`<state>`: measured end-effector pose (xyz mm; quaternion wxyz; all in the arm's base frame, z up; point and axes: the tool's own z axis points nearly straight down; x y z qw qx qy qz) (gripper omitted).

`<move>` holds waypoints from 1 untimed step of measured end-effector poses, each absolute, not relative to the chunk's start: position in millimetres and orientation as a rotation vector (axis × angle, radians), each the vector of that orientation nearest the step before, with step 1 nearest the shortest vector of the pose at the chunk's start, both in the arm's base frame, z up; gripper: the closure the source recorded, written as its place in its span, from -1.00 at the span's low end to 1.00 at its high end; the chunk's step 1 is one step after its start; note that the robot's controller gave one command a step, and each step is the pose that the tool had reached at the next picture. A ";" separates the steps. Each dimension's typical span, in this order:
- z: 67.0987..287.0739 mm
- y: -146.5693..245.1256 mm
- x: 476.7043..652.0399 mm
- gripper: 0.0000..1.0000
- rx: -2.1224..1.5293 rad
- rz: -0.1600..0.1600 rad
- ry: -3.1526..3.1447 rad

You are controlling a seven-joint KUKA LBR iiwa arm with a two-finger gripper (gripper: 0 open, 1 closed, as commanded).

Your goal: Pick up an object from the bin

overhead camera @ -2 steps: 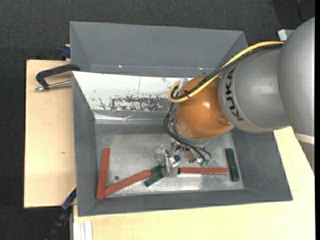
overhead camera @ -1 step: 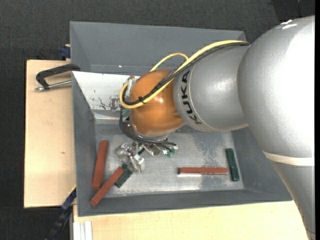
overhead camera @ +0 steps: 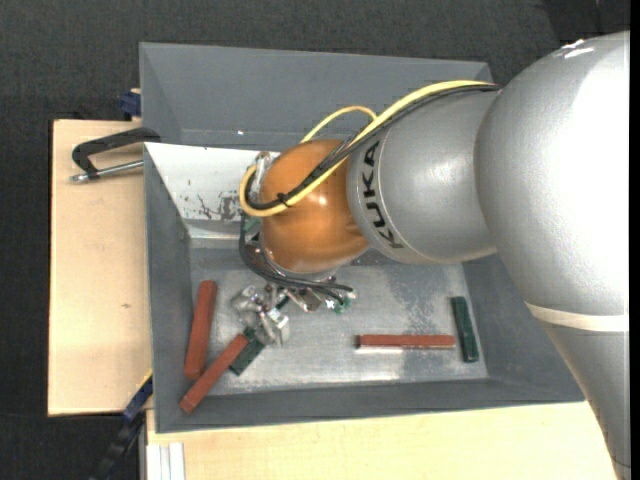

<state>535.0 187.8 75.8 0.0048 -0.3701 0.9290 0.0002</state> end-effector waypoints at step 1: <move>104.9 189.0 527.5 1.00 -1.162 0.003 2.921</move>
Offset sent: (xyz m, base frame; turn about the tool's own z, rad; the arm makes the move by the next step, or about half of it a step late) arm 0.0010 0.0107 -0.0058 -0.1080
